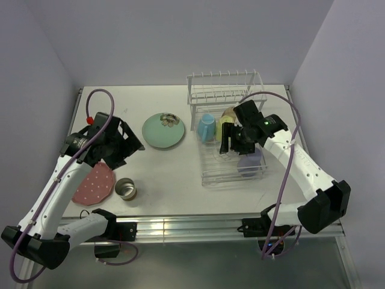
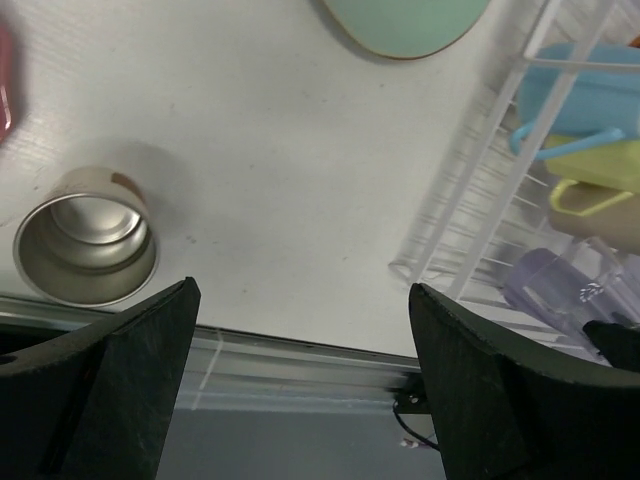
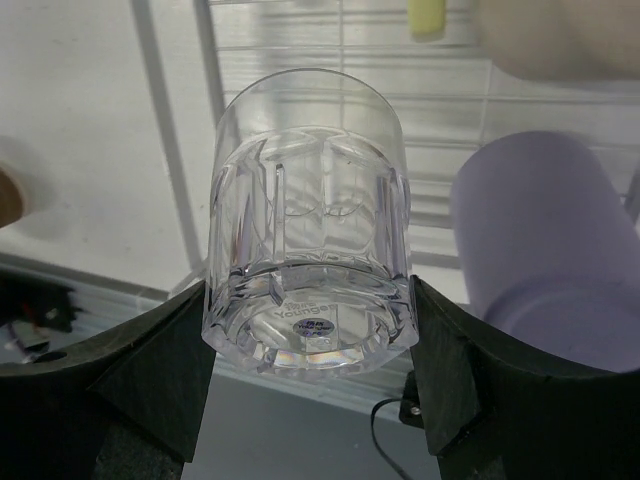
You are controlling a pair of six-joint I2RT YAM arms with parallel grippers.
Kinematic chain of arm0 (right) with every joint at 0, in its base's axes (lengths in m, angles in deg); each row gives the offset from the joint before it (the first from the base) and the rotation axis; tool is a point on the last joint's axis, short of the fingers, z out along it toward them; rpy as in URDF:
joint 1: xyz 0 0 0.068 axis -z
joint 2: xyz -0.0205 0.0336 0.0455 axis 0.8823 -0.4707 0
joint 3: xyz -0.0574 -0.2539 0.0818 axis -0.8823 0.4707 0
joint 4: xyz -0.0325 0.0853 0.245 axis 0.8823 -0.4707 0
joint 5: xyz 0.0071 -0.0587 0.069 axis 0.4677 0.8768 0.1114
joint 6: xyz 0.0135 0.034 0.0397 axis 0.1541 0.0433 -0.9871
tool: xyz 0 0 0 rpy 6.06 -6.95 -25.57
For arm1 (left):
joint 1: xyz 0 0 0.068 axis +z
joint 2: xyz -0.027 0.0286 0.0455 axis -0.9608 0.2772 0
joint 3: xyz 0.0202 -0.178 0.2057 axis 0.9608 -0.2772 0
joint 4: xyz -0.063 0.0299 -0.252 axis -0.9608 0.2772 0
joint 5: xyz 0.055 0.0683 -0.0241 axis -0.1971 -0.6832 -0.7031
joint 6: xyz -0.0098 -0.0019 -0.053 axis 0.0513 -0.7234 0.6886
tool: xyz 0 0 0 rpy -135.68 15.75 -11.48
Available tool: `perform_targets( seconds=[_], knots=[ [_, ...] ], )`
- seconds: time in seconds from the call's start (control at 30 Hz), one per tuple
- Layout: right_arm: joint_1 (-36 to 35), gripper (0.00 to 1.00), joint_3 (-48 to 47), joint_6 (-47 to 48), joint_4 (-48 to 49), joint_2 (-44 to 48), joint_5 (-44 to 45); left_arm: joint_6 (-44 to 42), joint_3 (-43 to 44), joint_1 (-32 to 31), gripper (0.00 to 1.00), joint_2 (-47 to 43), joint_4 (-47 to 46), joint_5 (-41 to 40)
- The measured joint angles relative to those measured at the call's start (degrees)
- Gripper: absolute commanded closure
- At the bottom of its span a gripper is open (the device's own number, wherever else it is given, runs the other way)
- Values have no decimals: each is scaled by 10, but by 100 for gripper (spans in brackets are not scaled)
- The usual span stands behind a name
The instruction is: Load the mixed dishes into the dish rack
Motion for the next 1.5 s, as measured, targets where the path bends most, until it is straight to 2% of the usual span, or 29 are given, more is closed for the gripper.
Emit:
perform_targets(
  seconds=[0.37, 0.53, 0.63, 0.73, 0.77, 0.83, 0.87, 0.97, 1.27, 1.5],
  knots=[
    [-23, 100, 5, 15, 8, -110, 85, 3, -46, 0, 7, 1, 31, -12],
    [-36, 91, 12, 15, 12, -130, 112, 7, -85, 0, 7, 1, 24, -6],
    [-40, 80, 18, 15, 19, -133, 124, 12, -117, 0, 6, 1, 16, 0],
    [-43, 51, 18, 15, 22, -137, 131, 22, -147, 0, 5, 0, 9, 8],
    [-45, 34, 18, 15, 23, -137, 131, 23, -153, 0, 5, 0, 8, 9],
    [-49, 18, 18, 15, 23, -137, 133, 30, -163, 0, 4, 0, 5, 13],
    [-51, 5, 18, 13, 23, -137, 133, 32, -165, 0, 4, 0, 5, 14],
    [-62, 1, 18, 14, 28, -137, 132, 38, -169, 0, 2, 1, 1, 14],
    [-87, 0, 4, 14, 20, -108, 128, 49, -192, 3, 1, 9, -19, 14],
    [-90, 0, -83, 9, -19, -19, 118, 54, -211, 21, 2, 23, -48, 14]
  ],
)
